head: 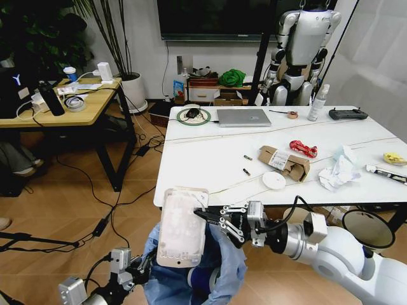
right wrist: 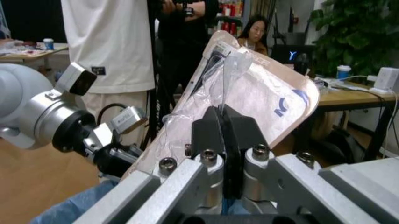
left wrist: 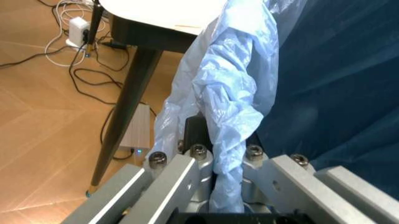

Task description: Pick up the trash bin and place the trash from the table into it.

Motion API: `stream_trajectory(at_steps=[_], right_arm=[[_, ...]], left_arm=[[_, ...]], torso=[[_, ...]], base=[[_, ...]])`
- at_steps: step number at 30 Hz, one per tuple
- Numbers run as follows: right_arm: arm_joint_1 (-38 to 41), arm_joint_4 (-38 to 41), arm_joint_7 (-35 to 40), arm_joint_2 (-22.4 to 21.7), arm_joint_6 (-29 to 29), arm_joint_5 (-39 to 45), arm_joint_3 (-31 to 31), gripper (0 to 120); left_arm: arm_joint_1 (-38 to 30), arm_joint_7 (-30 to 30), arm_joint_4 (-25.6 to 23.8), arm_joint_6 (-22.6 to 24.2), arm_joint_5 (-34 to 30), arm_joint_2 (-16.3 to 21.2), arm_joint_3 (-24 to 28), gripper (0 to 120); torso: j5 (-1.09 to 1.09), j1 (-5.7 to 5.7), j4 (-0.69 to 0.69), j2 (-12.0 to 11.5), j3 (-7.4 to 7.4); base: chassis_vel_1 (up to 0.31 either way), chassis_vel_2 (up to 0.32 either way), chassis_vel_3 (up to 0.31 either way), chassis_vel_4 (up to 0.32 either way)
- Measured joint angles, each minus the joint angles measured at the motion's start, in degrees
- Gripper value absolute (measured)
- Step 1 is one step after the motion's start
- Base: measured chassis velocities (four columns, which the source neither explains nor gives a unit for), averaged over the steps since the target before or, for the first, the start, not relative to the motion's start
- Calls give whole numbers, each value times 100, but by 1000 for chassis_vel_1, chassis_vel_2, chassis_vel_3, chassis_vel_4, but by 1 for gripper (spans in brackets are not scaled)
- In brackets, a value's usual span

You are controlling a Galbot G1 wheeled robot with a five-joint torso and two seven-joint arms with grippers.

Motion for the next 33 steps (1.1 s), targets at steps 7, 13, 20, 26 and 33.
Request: stream_trajectory(at_steps=[7,13,20,26,33], right_arm=[[-251,-52,-221,32,40,-200,166,20],[-395,-51,-226,33,46,-270,258,42],[-312,-6,339,246,-147,590,1001,67],[-137,-379,1460,421,-620,993,1717,90],[129,-1197,2063,754,-1204,779,1767,100]], left_arm=[[10,-34,-22,16,-45,-26,-5,0],[20,-36,-23,19,-34,-40,-5,0],[-38,-37,18,20,26,-35,28,0],[-170,-36,56,24,25,3,46,0],[-183,-15,60,24,26,37,65,0]], torso=[[-1,0,0,0,0],[0,0,0,0,0],[0,0,1,0,0],[0,0,0,0,0],[1,0,0,0,0]], base=[[0,0,0,0],[0,0,0,0],[0,0,0,0],[0,0,0,0],[0,0,0,0]])
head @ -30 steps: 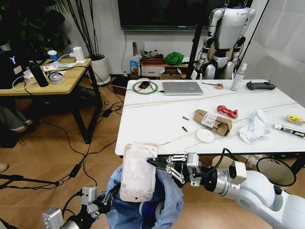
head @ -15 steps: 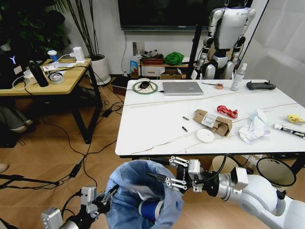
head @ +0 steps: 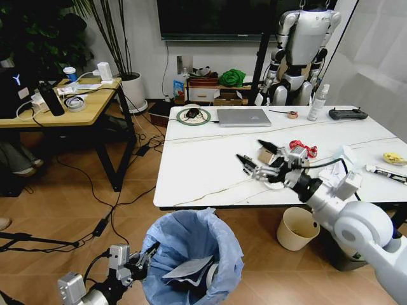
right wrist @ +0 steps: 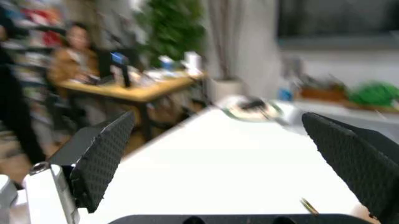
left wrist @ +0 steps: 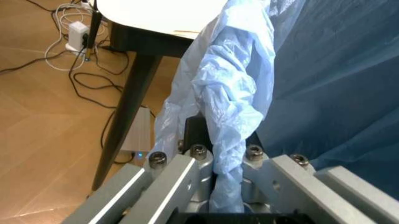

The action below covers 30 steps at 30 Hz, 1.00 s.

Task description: Pick up the trash bin and place the trash from the table into it.

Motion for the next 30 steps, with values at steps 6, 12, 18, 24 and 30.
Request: stream_trajectory(at_steps=[6,12,18,24,30], right_arm=[[312,-850,348,243,-574,-471,-278,100],[440,-1246,401,384,-757,-913,-565,100],[469,-1446,371,427,-765,-1155,-792,100],[444,-1627,286,388,-764,-1270,-939,100],[468,-1737,256,310,-788,-1252,-1045,96]], left_arm=[[-14,19,11,-8,2,25,-5,0],[-41,29,37,-15,1,25,-5,0],[-55,35,55,-22,0,17,-5,0],[-62,39,68,-27,-1,1,3,0],[-75,41,86,-30,-1,-20,22,0]], torso=[[-1,0,0,0,0],[-2,0,0,0,0],[-1,0,0,0,0],[-1,0,0,0,0],[-2,0,0,0,0]], base=[[0,0,0,0],[0,0,0,0],[0,0,0,0],[0,0,0,0],[0,0,0,0]])
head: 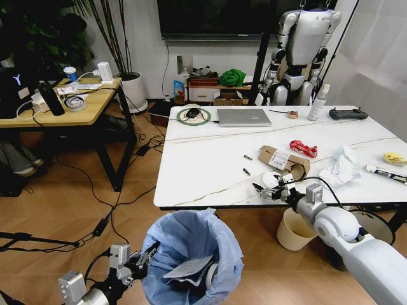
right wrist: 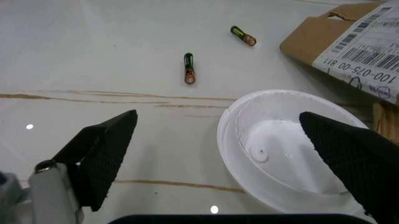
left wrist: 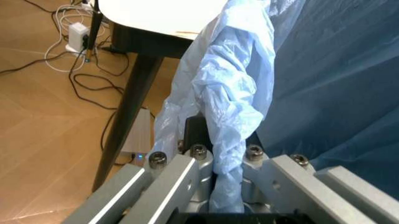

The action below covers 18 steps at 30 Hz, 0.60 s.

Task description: Pick up the trash bin and place the trash from the table into it.

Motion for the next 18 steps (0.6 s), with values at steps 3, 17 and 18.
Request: stream_trajectory(at_steps=[3,17,18], right_arm=[[5,-35,1,-10,-30,10,-36,88],[100,-159,-48,-79,-43,43,-146,34],[100,-159,-48,-79,-43,43,-146,34]], left_arm=[[-2,2,2,-1,3,-13,9,0],[14,22,3,-14,15,-28,0,0],[14,22,3,-14,15,-28,0,0]], torso=[[0,0,0,0,0],[0,-1,0,1,-1],[0,-1,0,1,-1]], base=[[0,0,0,0],[0,0,0,0],[0,0,0,0]])
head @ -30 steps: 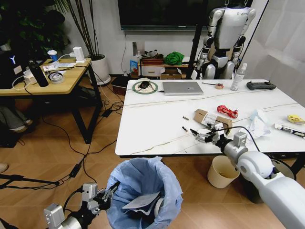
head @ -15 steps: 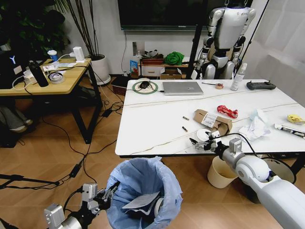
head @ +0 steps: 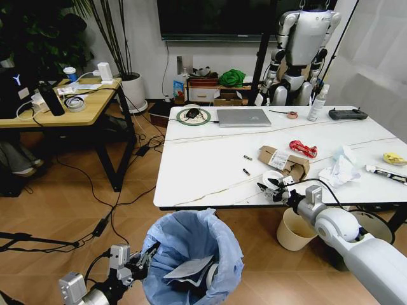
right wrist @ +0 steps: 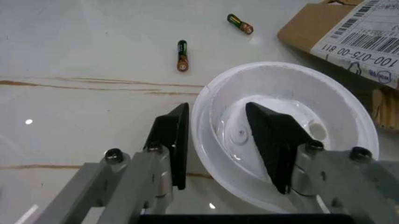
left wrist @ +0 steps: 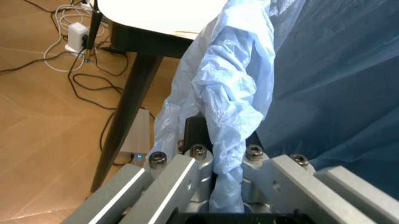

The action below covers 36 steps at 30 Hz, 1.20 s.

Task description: Pick up the trash bin and place the trash from the table into it.

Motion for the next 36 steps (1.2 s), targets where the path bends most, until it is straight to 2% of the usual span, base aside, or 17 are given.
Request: stream_trajectory(at_steps=[2,4,10,15,18,20,24,25,31,36], right_arm=[[0,2,-11,0,0,3,-2,29],[-4,11,-30,-1,1,5,-1,16],[-36,81,-76,-21,20,27,32,1],[-85,180,-221,-59,168,28,102,0],[-249,575,-766,-278,659,66,338,0],[-289,662,-863,-331,747,67,373,0],[-458,1509,-1468,-656,1268,86,439,0],[-458,1509,-1468,-656,1268,86,439,0],[-575,2577,-2062,-1126,1696,359,50,0],[-571,3041,-2374,-1448,1783,527,-227,0]], left_arm=[[-3,1,0,-1,0,2,-1,0],[-10,2,5,-3,1,2,5,0],[-28,2,15,-4,5,6,40,0],[-40,-2,15,-5,6,9,62,0],[-67,-11,8,-18,11,5,119,0],[-75,-13,8,-21,12,4,127,0],[-136,-74,13,-35,17,-10,234,0],[-136,-74,13,-35,17,-10,234,0],[-271,-188,66,-36,14,-40,459,0],[-399,-238,156,-35,12,-62,592,0]], torso=[[0,0,0,0,0],[1,0,0,0,1],[1,1,0,0,1],[4,2,0,-1,2],[0,2,1,-1,2],[1,2,1,-1,2],[0,2,0,-1,1],[0,2,0,-1,1],[-2,2,0,-1,1],[0,1,1,-1,1]], base=[[0,0,0,0],[0,0,0,0],[0,0,0,0],[0,0,0,0],[0,0,0,0],[0,0,0,0],[0,0,0,0],[0,0,0,0],[0,0,0,0],[0,0,0,0]])
